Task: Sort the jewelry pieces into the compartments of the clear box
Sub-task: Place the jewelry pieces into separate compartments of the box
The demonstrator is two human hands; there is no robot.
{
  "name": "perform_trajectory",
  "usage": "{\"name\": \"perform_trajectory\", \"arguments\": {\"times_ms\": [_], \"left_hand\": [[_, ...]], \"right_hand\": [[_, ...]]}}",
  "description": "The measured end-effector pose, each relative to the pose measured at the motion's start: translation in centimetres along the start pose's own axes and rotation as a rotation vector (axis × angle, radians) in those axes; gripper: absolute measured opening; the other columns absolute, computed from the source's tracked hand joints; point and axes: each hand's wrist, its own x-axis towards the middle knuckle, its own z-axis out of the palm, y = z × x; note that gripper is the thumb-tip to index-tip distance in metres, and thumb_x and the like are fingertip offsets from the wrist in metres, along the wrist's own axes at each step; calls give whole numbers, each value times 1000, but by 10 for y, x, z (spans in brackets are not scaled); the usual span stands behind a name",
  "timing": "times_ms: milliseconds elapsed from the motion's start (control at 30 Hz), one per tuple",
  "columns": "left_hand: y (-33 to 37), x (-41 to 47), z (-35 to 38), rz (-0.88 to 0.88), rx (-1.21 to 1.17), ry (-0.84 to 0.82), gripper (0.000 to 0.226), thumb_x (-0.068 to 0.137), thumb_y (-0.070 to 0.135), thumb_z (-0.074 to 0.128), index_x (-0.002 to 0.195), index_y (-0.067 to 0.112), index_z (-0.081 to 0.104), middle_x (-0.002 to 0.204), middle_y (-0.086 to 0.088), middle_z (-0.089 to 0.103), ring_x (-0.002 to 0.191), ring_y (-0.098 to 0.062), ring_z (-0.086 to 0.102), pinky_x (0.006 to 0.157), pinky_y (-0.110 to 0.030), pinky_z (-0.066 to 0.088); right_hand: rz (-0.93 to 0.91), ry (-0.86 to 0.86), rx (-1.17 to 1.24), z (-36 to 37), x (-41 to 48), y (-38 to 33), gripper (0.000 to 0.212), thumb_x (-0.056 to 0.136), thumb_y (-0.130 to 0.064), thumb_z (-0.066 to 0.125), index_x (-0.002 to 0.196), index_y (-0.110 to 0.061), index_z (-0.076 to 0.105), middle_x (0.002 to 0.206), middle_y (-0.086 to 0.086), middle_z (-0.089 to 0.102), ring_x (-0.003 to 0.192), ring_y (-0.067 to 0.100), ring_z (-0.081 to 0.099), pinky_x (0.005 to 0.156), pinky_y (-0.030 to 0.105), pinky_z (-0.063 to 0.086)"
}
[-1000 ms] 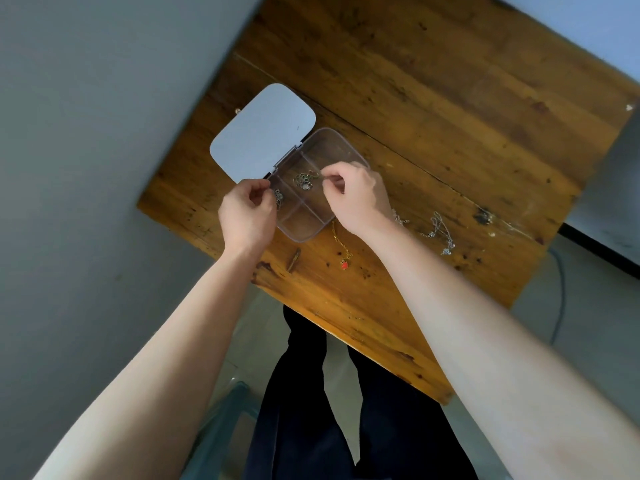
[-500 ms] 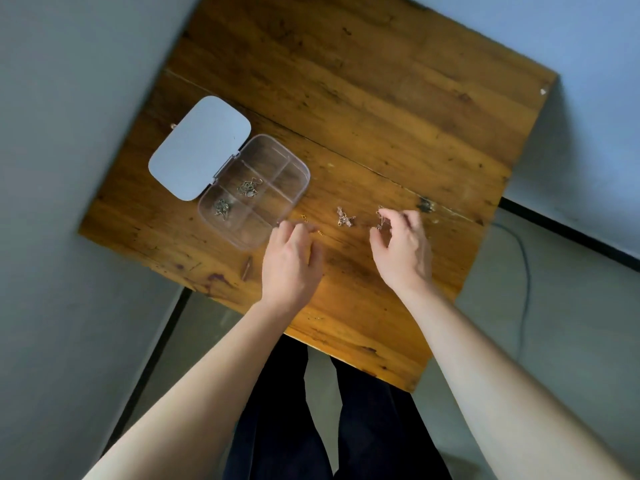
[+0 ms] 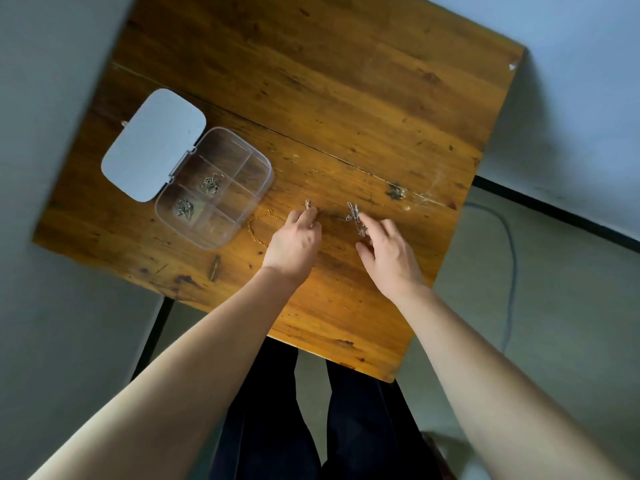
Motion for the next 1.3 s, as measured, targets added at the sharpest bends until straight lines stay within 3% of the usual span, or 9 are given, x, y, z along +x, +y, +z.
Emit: {"name": "perform_trajectory", "arguments": {"times_ms": [100,200,367,500,600,767,1000,1200,1300], "left_hand": [[-6,1,1,18,-53,48,30,83,-14,52,106,-4,69,132,-18,59,111,-35,52,81,-44,55],[-9,9,-2,-12,-121,64,27,80,-14,55,97,-2,72,112,-16,68,102,-34,56,83,-45,52],[-7,15,-6,-87,-271,154,19,82,-9,54,87,-1,70,89,-13,71,88,-35,57,71,-45,52],[-7,13,-7,-171,-397,210,16,77,-7,59,85,2,71,81,-10,71,84,-33,60,67,-34,50],[-9,4,-13,-213,-486,277,13,76,-3,65,83,6,70,82,-7,71,81,-27,63,71,-36,54],[-18,-20,-42,-254,-588,532,12,74,3,70,81,12,69,79,7,66,74,-16,65,70,-30,55],[-49,-47,-83,-454,-723,771,8,78,14,69,84,20,70,82,10,69,76,-2,65,70,-16,52],[-74,-69,-71,-556,-667,679,15,76,9,66,80,24,66,78,16,64,72,-2,61,66,-5,43],[-88,-71,-54,-499,-524,497,12,81,4,66,85,16,68,84,4,66,76,-16,64,71,-25,52]], "right_hand": [[-47,-72,-29,-5,6,1,68,98,-18,62,155,-32,27,114,5,47,88,14,53,74,31,53],[-91,-77,-21,-11,11,1,53,99,-14,61,148,-26,45,107,2,46,80,15,51,76,32,55],[-95,-24,18,-16,15,5,25,95,-15,67,119,-15,73,106,6,61,91,24,65,83,28,54],[-76,-12,-29,-13,13,6,18,96,-18,66,109,-9,75,108,8,60,89,24,66,80,31,58],[-104,5,-70,-9,10,3,15,95,-15,66,104,-4,73,107,11,59,85,25,66,76,30,58],[5,-3,-94,-10,16,-1,17,82,-19,78,93,-6,73,102,11,66,84,27,68,74,32,59],[102,28,-138,-9,31,-13,20,78,-23,83,85,-14,66,82,4,67,71,20,69,57,19,48],[218,1,142,-5,36,-37,24,81,-27,77,104,-20,75,82,-10,69,74,4,65,60,5,39],[171,23,245,-9,43,-67,16,81,-27,73,95,-25,79,83,-12,72,76,-1,64,65,5,44]]}}
